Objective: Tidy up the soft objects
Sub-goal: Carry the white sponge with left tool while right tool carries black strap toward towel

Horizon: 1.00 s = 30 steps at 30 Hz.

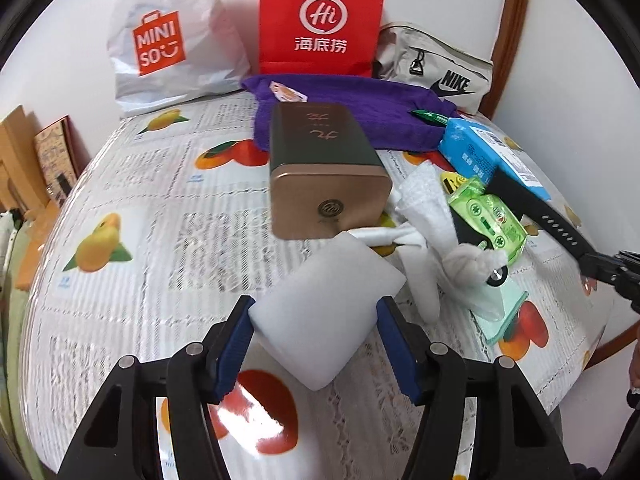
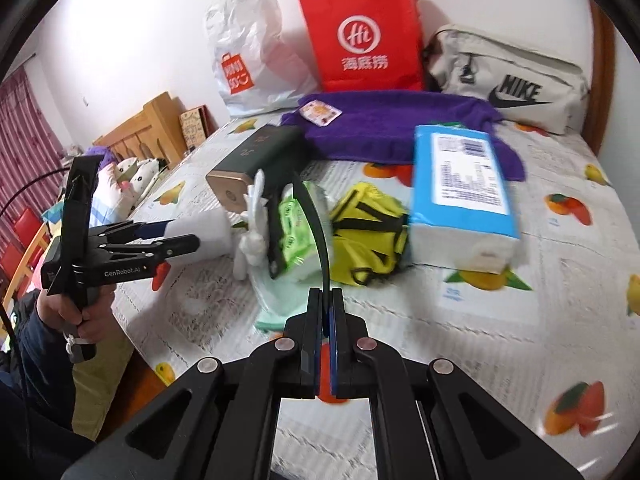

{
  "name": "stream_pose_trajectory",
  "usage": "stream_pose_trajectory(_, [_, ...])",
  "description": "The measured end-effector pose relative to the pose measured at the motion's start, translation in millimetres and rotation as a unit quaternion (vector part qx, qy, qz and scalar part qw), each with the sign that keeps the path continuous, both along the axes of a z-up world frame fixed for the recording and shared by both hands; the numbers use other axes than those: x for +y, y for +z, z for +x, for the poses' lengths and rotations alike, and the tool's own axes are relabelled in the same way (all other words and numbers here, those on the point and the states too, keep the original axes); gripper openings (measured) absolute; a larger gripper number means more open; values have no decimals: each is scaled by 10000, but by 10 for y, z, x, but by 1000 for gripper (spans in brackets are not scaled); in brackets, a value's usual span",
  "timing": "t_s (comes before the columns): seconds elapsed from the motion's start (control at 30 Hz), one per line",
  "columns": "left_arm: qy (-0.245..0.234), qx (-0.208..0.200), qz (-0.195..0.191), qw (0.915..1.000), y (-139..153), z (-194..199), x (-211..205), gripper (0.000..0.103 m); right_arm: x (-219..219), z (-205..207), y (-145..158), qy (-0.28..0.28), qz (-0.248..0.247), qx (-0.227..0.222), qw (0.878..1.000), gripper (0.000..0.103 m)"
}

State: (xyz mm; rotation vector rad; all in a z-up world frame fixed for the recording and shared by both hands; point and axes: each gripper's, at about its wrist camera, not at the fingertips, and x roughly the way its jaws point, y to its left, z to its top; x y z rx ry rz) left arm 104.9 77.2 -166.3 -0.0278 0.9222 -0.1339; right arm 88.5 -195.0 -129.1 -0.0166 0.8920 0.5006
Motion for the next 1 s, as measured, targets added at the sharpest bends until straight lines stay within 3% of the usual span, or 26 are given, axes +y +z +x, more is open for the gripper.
stream_pose_trajectory(0.2, [237, 31, 91, 9997, 7, -123, 51, 60, -331, -151, -7, -300, -184, -87, 9993, 3])
stream_pose_trajectory(0.43, [358, 174, 136, 9991, -79, -219, 63, 61, -628, -218, -302, -606, -365, 184, 9973, 3])
stream_pose_trajectory(0.67, [416, 244, 85, 9988, -104, -187, 67, 64, -654, -136, -571, -541, -540, 259, 9967, 7])
stream_pose_trajectory(1.0, [392, 269, 70, 9988, -129, -153, 61, 66, -551, 163, -665, -529, -467, 150, 9974, 7])
